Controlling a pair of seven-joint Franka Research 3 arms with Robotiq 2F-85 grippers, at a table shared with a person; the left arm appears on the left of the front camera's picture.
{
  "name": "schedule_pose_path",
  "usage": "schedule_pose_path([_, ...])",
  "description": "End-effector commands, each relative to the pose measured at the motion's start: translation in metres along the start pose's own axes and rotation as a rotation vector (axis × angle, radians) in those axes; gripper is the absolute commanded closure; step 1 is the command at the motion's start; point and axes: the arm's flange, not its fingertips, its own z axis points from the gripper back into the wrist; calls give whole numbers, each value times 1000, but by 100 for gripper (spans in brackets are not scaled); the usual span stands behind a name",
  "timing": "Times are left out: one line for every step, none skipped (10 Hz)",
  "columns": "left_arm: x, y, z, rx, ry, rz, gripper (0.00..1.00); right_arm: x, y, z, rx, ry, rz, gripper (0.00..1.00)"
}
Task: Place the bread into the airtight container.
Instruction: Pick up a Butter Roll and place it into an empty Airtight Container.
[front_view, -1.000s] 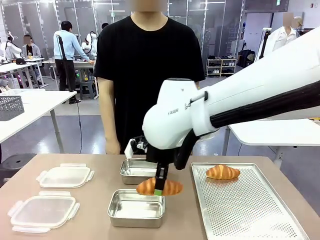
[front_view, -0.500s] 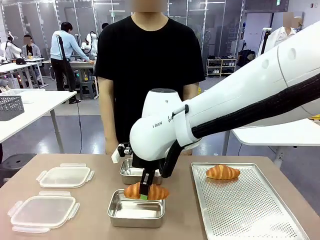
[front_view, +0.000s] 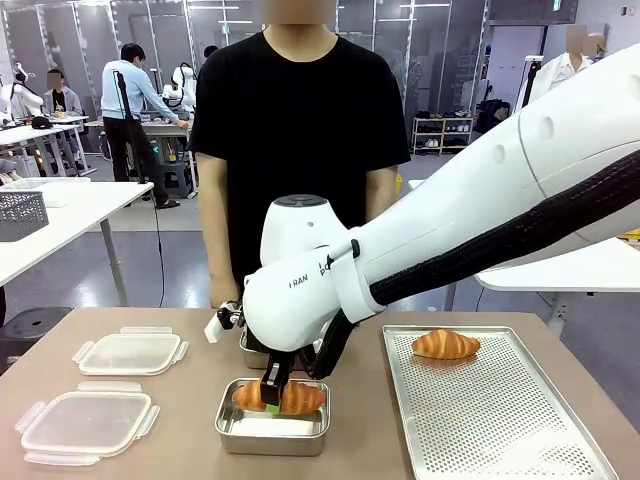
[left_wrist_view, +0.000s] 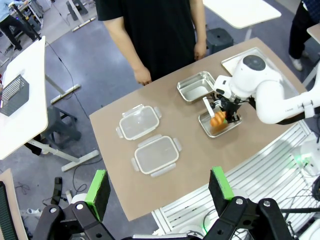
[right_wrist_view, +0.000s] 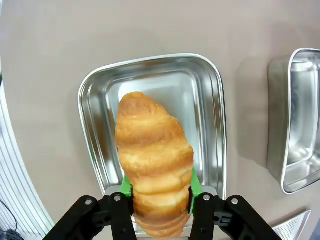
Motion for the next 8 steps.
schedule_pose_path([-3,-5,10,2,-13,-6,0,13,5,-12,-35,1,-15,54])
schedule_pose_path([-3,-5,10,2,-13,-6,0,15,8,-19,-33,10,-6,54])
schedule_pose_path([-3,-5,10,2,-13,-6,0,17,10,-23,-34,10,-8,54])
schedule_pose_path([-3,-5,10,2,-13,-6,0,18,11,-26,-30,9,-7,54])
schedule_pose_path([-3,-5,10,2,-13,-6,0,18,12,-26,-34,7,-4,44])
schedule_pose_path([-3,-5,10,2,-13,-6,0,18,12,-26,-38,7,1,36])
schedule_pose_path([-3,-5,10,2,-13,-6,0,18,13,-25,-40,10,4,26])
schedule_pose_path([-3,-5,10,2,-13,-6,0,18,14,-24,-41,14,9,19])
